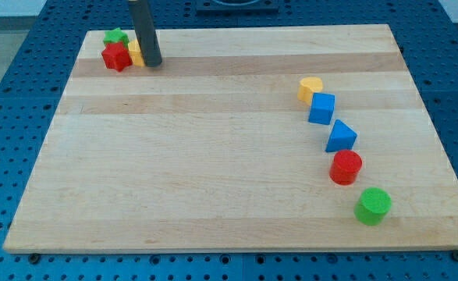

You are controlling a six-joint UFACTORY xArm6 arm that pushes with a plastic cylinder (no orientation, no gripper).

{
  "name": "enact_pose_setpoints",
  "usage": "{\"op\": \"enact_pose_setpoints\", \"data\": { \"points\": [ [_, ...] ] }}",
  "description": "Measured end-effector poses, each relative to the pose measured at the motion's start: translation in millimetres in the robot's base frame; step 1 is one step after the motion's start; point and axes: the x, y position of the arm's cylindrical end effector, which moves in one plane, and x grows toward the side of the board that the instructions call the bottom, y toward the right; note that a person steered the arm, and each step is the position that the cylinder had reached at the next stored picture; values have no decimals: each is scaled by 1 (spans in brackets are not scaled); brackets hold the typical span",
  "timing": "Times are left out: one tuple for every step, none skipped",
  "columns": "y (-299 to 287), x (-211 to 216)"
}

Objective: Point your arm at the top right side of the yellow heart

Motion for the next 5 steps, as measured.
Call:
{"op": "enact_pose_setpoints", "data": {
  "points": [
    [0,-7],
    [66,-6],
    [179,-6],
    [284,-6],
    [311,-4]
  ]
}}
